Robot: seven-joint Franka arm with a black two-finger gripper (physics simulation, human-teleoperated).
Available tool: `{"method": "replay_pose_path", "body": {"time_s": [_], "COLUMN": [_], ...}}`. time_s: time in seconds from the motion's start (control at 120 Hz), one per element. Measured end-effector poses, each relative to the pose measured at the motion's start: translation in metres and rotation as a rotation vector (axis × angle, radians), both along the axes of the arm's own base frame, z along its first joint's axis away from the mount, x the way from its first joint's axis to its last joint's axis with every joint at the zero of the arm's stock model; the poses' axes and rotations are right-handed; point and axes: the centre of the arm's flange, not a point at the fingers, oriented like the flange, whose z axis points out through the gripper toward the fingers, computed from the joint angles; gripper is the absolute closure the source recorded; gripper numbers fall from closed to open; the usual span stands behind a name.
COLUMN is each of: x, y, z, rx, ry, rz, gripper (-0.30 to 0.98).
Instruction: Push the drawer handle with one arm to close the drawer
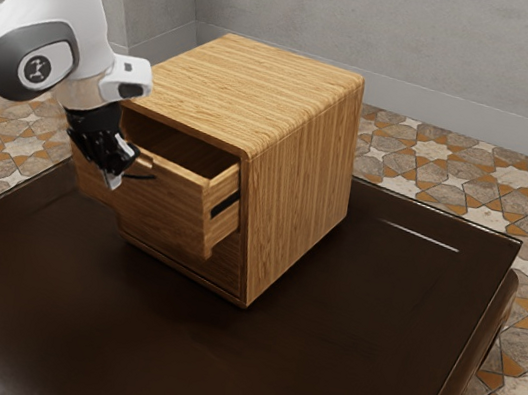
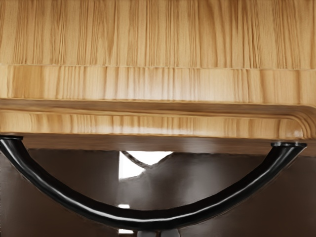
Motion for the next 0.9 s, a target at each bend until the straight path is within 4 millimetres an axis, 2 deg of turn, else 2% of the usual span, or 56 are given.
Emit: {"method": "replay_pose_path", "body": {"time_s": [0.492, 0.683, 0.708, 0.733, 0.767, 0.783, 0.833, 0.875, 0.9], "x": [0.067, 0.076, 0.072, 0.057, 0.027, 0.012, -0.028, -0.043, -0.049], "y": [-0.004, -0.004, -0.004, -0.004, -0.002, -0.001, -0.002, 0.003, 0.004], "z": [-0.006, -0.005, -0.003, -0.005, 0.005, 0.016, 0.072, 0.133, 0.161], "rx": [0.035, 0.039, 0.035, 0.019, -0.011, -0.026, -0.058, -0.069, -0.071], "ry": [-0.024, -0.038, -0.039, -0.031, -0.042, -0.057, -0.131, -0.195, -0.214], "rz": [-0.003, -0.007, -0.008, -0.008, -0.007, -0.009, -0.024, -0.021, -0.020], "gripper": [0.79, 0.79, 0.79, 0.79, 0.79, 0.79, 0.75, 0.66, 0.60]}}
